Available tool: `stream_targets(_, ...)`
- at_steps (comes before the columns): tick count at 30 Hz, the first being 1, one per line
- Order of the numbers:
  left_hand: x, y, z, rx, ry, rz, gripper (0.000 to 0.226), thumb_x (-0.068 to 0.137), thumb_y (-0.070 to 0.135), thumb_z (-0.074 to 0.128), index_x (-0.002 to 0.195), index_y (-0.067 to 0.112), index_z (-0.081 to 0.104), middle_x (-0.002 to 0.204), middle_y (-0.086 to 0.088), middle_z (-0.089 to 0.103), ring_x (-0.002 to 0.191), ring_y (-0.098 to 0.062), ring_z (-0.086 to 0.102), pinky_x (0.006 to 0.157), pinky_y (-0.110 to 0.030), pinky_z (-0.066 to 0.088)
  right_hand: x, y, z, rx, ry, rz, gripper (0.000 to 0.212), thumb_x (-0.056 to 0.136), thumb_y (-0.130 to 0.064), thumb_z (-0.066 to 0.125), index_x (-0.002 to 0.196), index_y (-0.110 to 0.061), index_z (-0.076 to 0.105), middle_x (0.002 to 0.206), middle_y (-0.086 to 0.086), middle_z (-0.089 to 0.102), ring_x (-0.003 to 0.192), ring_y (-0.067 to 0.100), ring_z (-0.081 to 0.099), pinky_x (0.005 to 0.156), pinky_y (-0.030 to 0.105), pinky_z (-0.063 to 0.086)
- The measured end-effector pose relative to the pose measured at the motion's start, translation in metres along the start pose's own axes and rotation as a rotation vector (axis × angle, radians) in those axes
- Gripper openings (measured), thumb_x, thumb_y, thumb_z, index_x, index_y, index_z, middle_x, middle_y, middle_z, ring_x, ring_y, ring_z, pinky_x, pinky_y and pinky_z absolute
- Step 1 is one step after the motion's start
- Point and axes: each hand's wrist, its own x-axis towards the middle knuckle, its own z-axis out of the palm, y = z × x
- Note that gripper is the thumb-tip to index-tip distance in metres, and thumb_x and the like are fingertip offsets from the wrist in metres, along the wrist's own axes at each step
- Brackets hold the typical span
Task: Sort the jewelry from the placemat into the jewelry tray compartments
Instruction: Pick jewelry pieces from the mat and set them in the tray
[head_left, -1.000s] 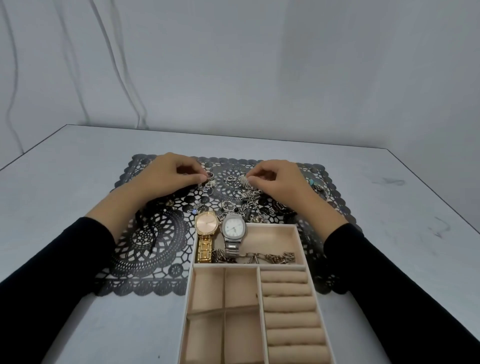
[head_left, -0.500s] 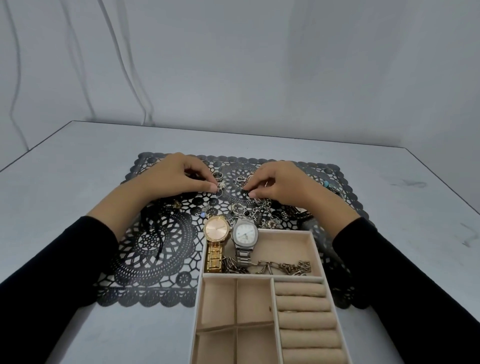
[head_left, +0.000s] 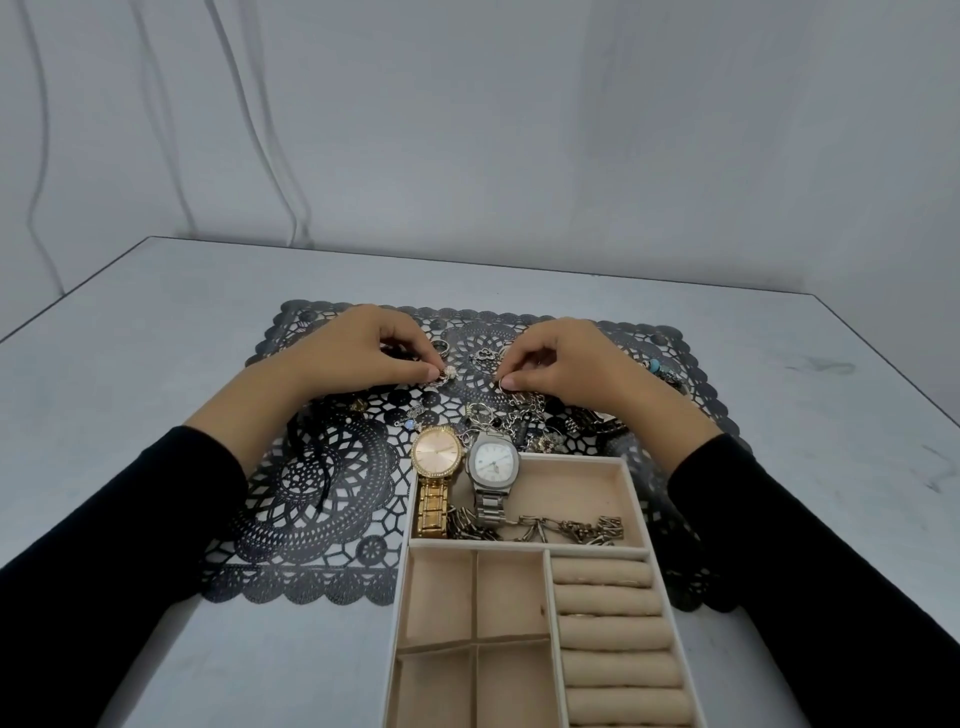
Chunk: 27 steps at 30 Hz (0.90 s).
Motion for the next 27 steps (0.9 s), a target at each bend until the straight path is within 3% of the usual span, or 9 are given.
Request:
stream_targets(10,0.001,0.003,0.005,0.128,0.002,0.049,0.007,0.084,0.027,0.074,0.086,0.033,0.073,0.092,0.018,0.070,0.095,0.001,0.062,0.087,-0.022,0.047,-0.001,0.002,0.000,0.037,0.032,0.025,0.005,0.080,-0.019,0.077,0.081,-0.023,0.076,0.083,0.004,0.073,0.076,0.017,0.063,0.075,0.032,0.054)
stream_targets(13,0.001,0.004,0.006,0.151,-0.001,0.054,0.005,0.086,0.029,0.072,0.086,0.034,0.070,0.093,0.018,0.069,0.096,0.001,0.062,0.085,-0.022,0.045,-0.001,0.002,-0.001,0.052,0.037,0.029,0.005,0.080,-0.018,0.077,0.082,-0.022,0.076,0.083,0.000,0.073,0.074,0.008,0.062,0.074,0.028,0.054)
stream_targets(19,-0.003,0.005,0.002,0.014,0.040,-0.007,0.001,0.088,0.027,0.071,0.087,0.029,0.071,0.092,0.012,0.073,0.094,-0.005,0.067,0.091,-0.028,0.052,-0.001,0.001,-0.002,0.110,0.101,0.041,0.007,0.080,-0.017,0.076,0.086,-0.020,0.077,0.072,-0.011,0.069,0.062,-0.005,0.055,0.060,0.007,0.044)
stream_targets(24,-0.004,0.008,0.000,-0.061,0.083,-0.035,0.004,0.088,0.028,0.070,0.090,0.025,0.072,0.090,0.005,0.075,0.090,-0.014,0.069,0.088,-0.026,0.051,-0.004,-0.001,-0.002,0.166,0.158,0.049,0.007,0.080,-0.019,0.077,0.086,-0.017,0.077,0.069,-0.009,0.068,0.060,-0.007,0.054,0.060,0.006,0.042)
stream_targets(27,-0.007,0.013,0.001,-0.111,0.114,-0.038,0.006,0.089,0.025,0.071,0.091,0.020,0.072,0.080,0.011,0.073,0.076,-0.003,0.066,0.076,-0.015,0.049,-0.007,-0.004,-0.003,0.227,0.198,0.081,0.008,0.078,-0.020,0.079,0.086,-0.020,0.078,0.072,-0.005,0.070,0.064,-0.001,0.058,0.064,0.011,0.045)
